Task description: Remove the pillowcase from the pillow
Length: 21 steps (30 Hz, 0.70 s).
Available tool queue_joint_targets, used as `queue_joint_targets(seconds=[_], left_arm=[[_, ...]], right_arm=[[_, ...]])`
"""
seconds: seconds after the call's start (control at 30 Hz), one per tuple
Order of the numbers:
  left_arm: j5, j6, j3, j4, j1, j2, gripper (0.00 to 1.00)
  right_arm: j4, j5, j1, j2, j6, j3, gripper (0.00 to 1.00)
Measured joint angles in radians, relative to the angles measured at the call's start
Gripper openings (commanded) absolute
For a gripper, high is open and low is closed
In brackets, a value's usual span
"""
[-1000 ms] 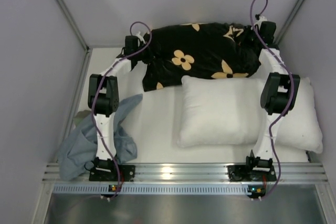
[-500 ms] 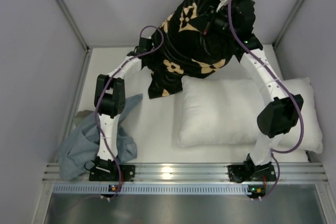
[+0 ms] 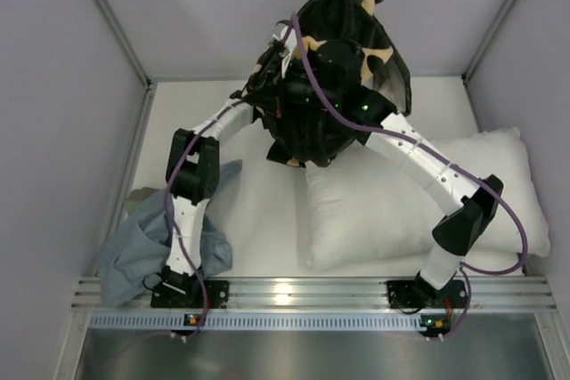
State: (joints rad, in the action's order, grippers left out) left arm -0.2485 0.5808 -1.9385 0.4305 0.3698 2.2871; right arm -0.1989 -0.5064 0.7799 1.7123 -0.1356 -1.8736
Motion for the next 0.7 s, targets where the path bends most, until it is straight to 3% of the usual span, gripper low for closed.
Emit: queue_joint_targets(seconds=[0.1,0.37,0.43,0.53,0.7], left_arm=[[0.18,0.021,0.165,0.048,0.031,-0.145,0.81],[0.642,0.107,0.52,0.16,0.052,-0.754,0.81],[0.764,0.112,0.586,0.193,0.062,-0.891,0.94],[0.901,0.111,0.626,0.275,0.054,-0.958,0.97],[1.025,0.119,0.583,0.454,0.05,-0.926,0.98]], right_arm=[[-0.034,0.009,0.037,0.0,0.036,0.005,0.0],[0.05,-0.138,0.071,0.028,0.04,-0.006,0.0],[0.054,-0.229,0.084,0.061,0.018,-0.008,0.0],[0.067,-0.267,0.124,0.087,0.013,-0.02,0.0],[0.069,-0.276,0.123,0.093,0.018,0.002,0.0]])
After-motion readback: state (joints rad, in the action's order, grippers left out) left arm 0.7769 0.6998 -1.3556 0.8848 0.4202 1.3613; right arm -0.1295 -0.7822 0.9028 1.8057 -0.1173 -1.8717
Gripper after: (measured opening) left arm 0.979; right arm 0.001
